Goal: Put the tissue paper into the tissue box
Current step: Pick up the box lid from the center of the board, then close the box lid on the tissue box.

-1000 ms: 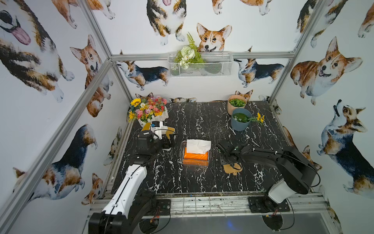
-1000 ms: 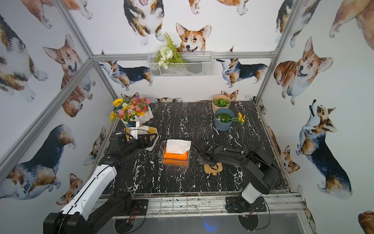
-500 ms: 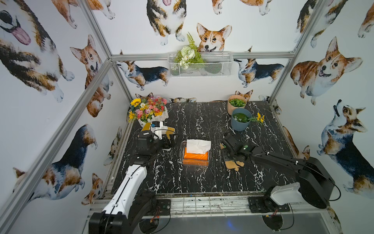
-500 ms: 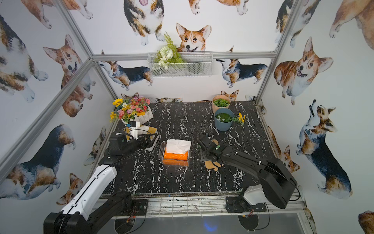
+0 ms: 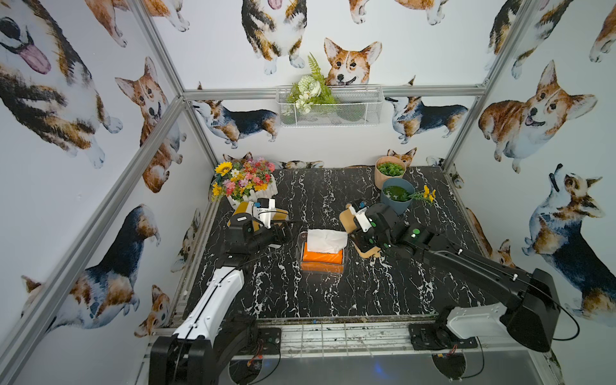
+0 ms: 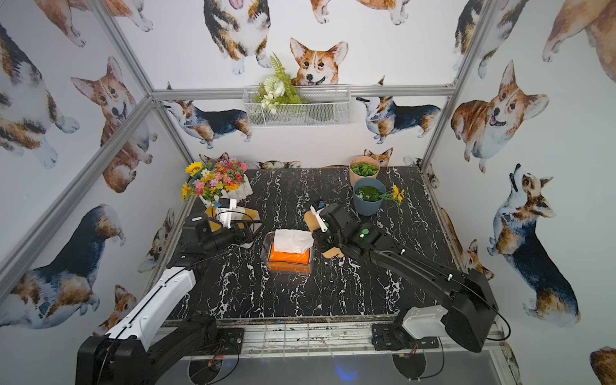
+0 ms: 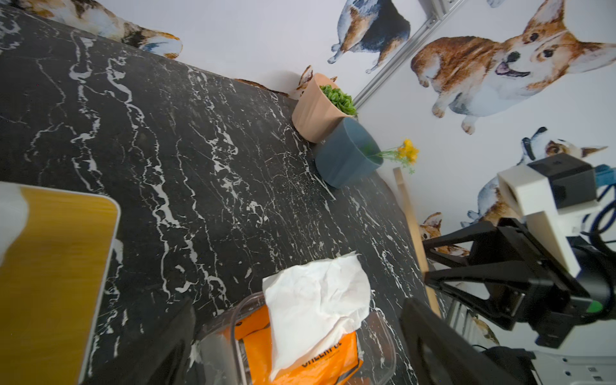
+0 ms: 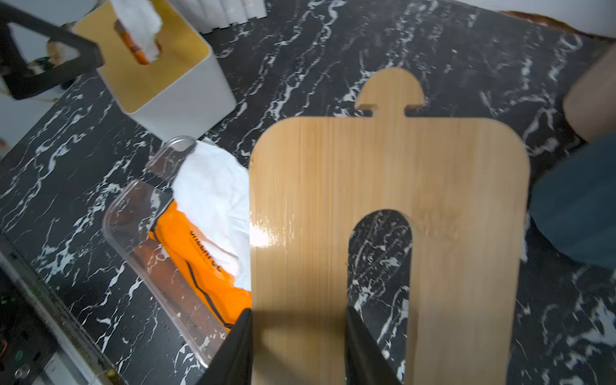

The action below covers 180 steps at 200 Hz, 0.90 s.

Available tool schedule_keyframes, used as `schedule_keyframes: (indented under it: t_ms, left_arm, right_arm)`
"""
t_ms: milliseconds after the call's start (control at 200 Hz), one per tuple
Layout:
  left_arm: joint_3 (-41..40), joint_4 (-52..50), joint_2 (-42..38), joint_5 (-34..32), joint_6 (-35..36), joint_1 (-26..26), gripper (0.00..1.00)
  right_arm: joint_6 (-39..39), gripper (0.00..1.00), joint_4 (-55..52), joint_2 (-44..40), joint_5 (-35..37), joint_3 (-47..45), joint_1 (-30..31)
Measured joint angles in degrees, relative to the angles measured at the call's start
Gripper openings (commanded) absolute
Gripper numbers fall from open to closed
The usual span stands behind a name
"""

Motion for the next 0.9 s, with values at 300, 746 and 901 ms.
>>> schedule_keyframes:
  t_ms: [300, 746, 901]
  left_arm:
    - [0.9, 7.5, 7.0, 11.6, -6.2, -1.5, 0.91]
    - [6.8, 7.5, 15.4, 19.5, -9.3, -8.9, 0.38]
    - [7.4, 5.9, 17.4, 18.8, -11.4, -10.2, 0.08]
  right_arm:
    - [-10.7, 0.00, 1.6, 4.1, -7.3, 1.7, 3.3]
    - [-13.8, 0.00, 4.4, 3.1, -9.9, -0.2, 6.8]
    - [-14.7, 0.00, 4.7, 3.0, -7.3, -0.8, 8.0]
